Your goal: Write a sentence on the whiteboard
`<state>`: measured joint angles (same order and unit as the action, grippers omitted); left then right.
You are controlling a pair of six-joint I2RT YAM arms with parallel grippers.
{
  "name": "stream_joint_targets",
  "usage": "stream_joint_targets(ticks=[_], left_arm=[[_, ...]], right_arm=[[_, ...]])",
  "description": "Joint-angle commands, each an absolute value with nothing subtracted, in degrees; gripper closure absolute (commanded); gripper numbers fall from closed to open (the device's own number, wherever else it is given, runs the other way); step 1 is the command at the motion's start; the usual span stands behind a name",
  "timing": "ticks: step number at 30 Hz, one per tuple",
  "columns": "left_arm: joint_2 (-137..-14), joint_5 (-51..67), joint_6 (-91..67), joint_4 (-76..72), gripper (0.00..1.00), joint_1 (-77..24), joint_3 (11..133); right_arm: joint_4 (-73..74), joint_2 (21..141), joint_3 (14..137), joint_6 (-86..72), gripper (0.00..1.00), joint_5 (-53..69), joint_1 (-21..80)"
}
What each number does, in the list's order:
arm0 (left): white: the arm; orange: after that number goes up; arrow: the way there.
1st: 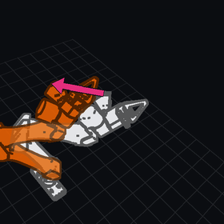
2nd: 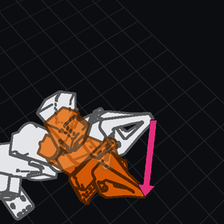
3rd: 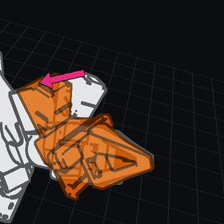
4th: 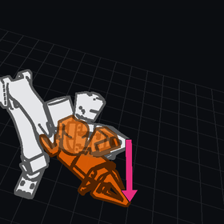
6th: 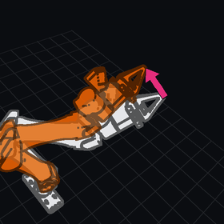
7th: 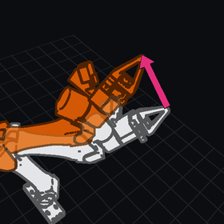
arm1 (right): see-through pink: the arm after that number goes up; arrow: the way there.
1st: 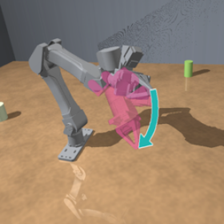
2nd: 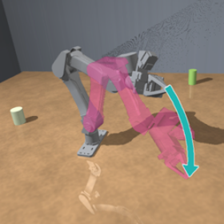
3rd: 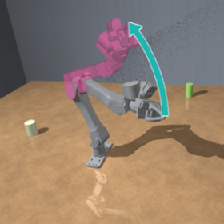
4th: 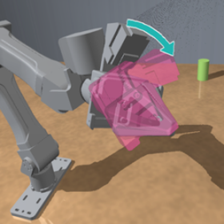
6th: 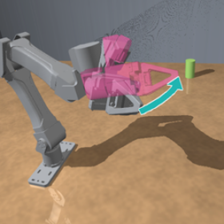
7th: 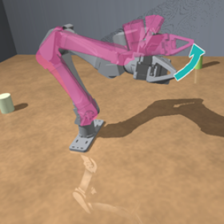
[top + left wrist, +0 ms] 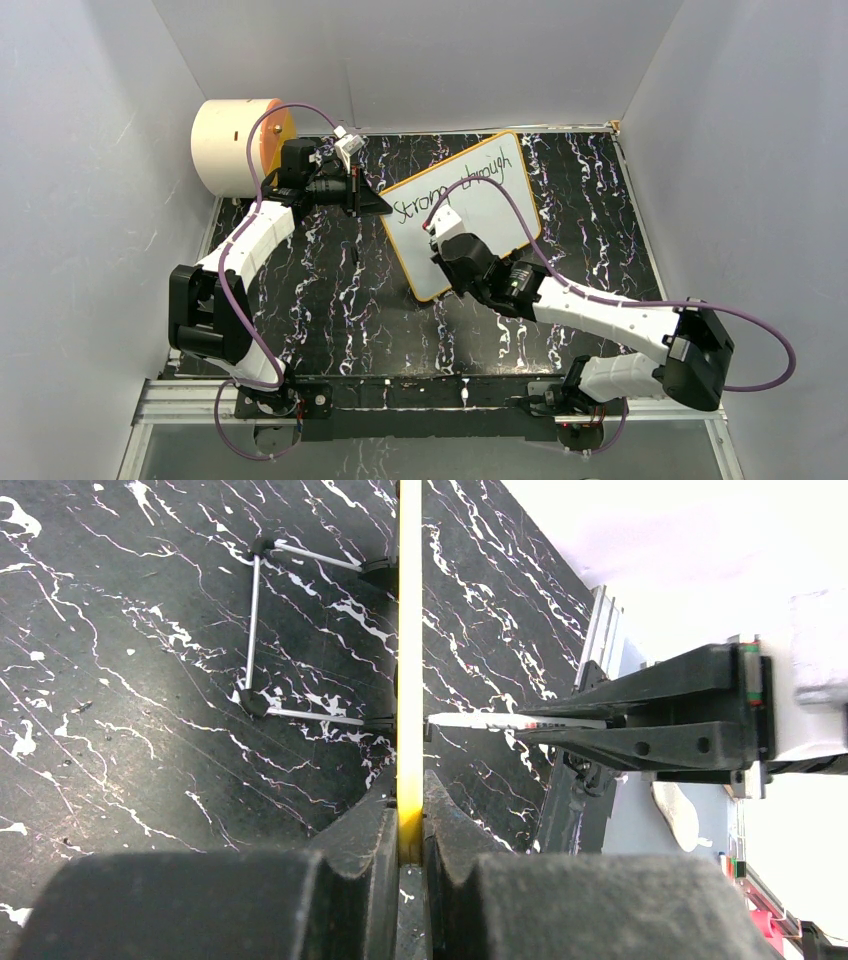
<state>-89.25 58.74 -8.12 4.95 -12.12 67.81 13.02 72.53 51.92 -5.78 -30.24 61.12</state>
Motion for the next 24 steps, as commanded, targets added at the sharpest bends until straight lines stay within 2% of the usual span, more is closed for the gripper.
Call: stream_joint_targets(ticks=[1, 24], left_arm=[[-87.19, 58.83, -7.82, 6.16, 1.0, -12.13, 67.38], [-87.22, 59.09, -7.83, 6.15, 1.0, -12.07, 67.44]], right_arm=[[7.39, 68.76, 52.63, -4.75, 1.0, -31.51, 60.69], [4.19, 71.55, 55.77, -2.94, 1.0, -28.8, 57.25]])
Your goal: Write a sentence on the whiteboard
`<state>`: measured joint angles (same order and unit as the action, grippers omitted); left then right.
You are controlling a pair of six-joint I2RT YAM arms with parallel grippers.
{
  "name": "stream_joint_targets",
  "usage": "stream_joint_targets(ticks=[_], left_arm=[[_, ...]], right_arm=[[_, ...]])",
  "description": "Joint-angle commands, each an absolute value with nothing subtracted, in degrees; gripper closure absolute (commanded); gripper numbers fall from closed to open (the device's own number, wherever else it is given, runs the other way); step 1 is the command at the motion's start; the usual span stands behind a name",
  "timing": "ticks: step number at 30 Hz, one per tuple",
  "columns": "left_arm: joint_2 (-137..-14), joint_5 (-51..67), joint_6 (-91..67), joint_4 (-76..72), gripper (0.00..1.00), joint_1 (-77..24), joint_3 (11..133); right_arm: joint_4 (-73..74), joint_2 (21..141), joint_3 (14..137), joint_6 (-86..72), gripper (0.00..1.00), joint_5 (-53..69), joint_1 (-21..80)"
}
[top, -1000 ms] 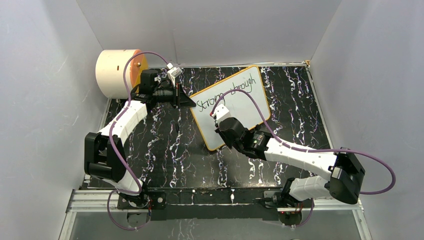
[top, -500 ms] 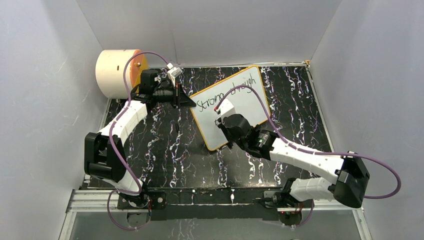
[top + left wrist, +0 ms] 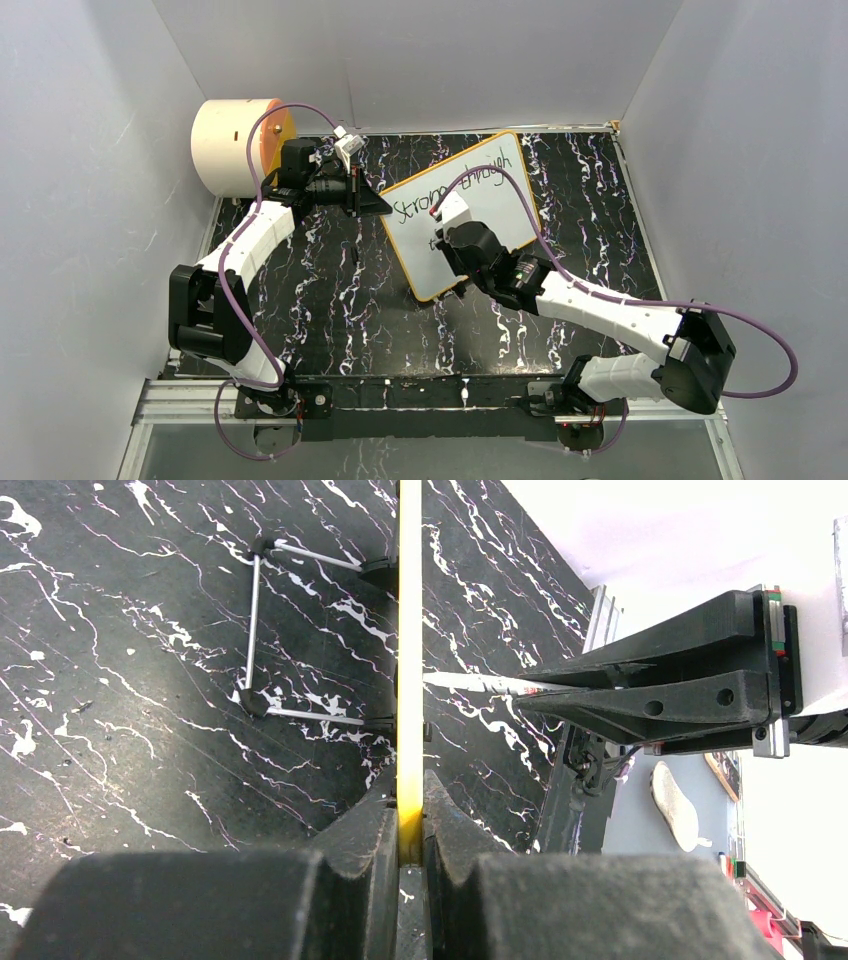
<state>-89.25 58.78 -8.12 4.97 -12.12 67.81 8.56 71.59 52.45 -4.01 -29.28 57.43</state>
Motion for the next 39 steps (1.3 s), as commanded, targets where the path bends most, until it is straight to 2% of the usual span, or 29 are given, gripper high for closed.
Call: stream_joint_targets(ticks=[1, 27, 39], left_arm=[[-87.19, 59.07, -7.83, 6.16, 1.0, -12.11, 67.42], [-87.19, 59.0, -7.91, 6.15, 1.0, -12.04, 67.47], [-87.19, 58.74, -7.91, 6.18, 1.0, -12.04, 67.42]], right_arm=[[4.28, 71.74, 55.92, -2.91, 1.0, -28.9, 57.24], [15.5, 71.81, 53.21, -8.26, 1.0, -25.31, 56.93], [14.2, 71.37, 52.39, -8.28, 1.0, -24.88, 56.93]])
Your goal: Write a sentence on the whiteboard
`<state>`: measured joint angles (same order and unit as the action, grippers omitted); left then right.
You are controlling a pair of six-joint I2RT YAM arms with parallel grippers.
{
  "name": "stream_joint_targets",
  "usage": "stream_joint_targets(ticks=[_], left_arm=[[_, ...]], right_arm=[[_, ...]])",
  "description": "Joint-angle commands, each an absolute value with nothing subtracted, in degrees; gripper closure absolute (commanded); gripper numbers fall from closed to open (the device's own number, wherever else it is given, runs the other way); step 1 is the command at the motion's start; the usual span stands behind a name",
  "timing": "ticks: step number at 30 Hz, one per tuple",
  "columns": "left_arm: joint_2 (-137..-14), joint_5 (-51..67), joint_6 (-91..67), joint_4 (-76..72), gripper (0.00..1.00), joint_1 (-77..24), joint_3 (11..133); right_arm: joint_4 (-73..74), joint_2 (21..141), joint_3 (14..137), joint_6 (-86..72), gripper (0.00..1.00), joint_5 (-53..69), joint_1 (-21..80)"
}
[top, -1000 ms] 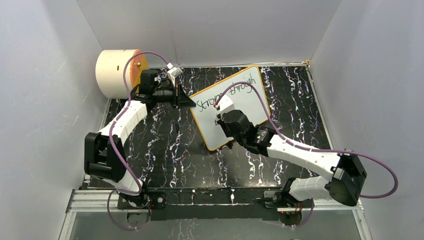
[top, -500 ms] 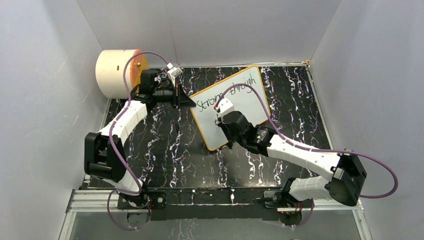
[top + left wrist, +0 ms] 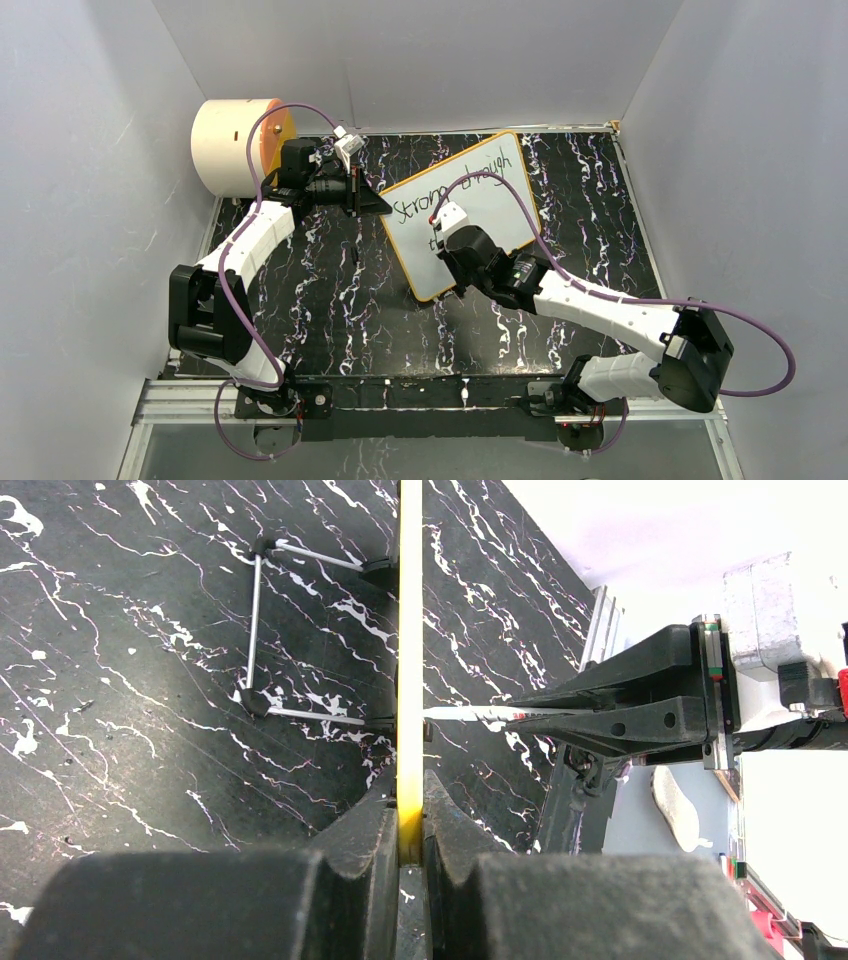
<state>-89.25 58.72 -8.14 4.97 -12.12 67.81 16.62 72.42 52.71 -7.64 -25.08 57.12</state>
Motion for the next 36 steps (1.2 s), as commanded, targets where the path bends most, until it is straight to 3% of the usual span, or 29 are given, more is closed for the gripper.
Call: stream_joint_targets(ticks=[1, 16, 36], left_arm=[[-87.19, 58.71, -7.83, 6.16, 1.0, -12.04, 67.42], [-87.28, 58.97, -7.83, 6.2, 1.0, -12.04, 67.43], [-87.36, 59.06, -7.91, 6.15, 1.0, -12.04, 67.56]], right_arm=[[13.75, 71.35, 52.38, -8.19, 1.0, -24.95, 56.94], [7.69, 70.18, 52.61, -6.45, 1.0, -27.83, 56.9], [10.04, 69.48, 51.84, -6.88, 1.0, -29.88, 55.49]])
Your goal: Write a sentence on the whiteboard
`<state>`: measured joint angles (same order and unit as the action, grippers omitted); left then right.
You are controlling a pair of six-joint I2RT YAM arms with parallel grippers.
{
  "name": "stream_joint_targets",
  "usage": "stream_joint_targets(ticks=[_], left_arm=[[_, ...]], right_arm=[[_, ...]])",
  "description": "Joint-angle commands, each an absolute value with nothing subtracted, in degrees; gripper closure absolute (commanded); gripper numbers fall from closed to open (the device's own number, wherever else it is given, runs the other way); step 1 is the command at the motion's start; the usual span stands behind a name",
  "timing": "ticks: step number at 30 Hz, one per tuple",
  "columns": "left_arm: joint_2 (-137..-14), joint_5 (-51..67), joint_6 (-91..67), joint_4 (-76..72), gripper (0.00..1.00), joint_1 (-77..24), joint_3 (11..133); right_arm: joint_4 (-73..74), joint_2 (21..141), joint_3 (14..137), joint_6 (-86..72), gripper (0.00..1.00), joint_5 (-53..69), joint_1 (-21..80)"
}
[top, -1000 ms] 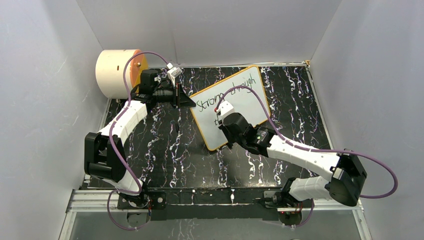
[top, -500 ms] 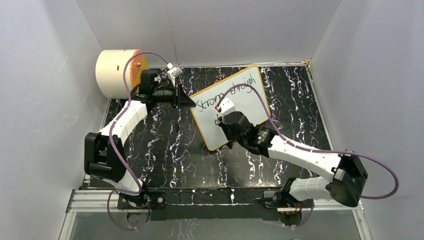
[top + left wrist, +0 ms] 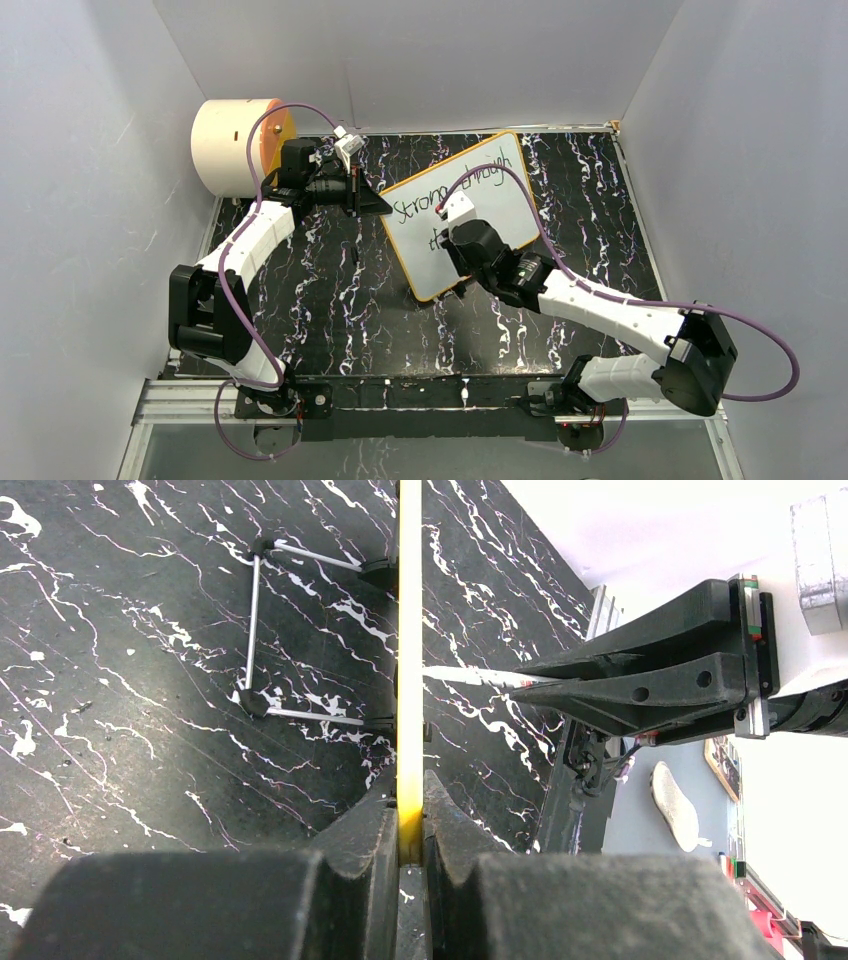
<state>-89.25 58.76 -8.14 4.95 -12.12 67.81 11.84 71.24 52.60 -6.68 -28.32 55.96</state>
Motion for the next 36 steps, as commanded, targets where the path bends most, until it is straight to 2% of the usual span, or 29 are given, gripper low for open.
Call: stream_joint_targets(ticks=[1, 16, 26, 36], left_arm=[[-87.36, 59.12, -7.91, 6.15, 1.0, -12.04, 67.53], [-87.54, 59.09, -7.91, 6.15, 1.0, -12.0, 67.59], [-87.41, 58.97, -8.0, 6.18, 1.0, -12.04, 67.58], [-87.38, 58.98, -7.91, 6.15, 1.0, -12.04, 67.54]], right_arm=[[10.36, 69.35, 51.71, -7.06, 1.0, -29.67, 55.47], [14.48, 69.16, 50.35, -9.0, 1.0, -26.72, 55.44], [10.01, 65.28, 49.8, -6.25, 1.0, -28.6, 54.44], [8.21, 67.07, 50.13, -5.99, 1.0, -25.88, 53.26]])
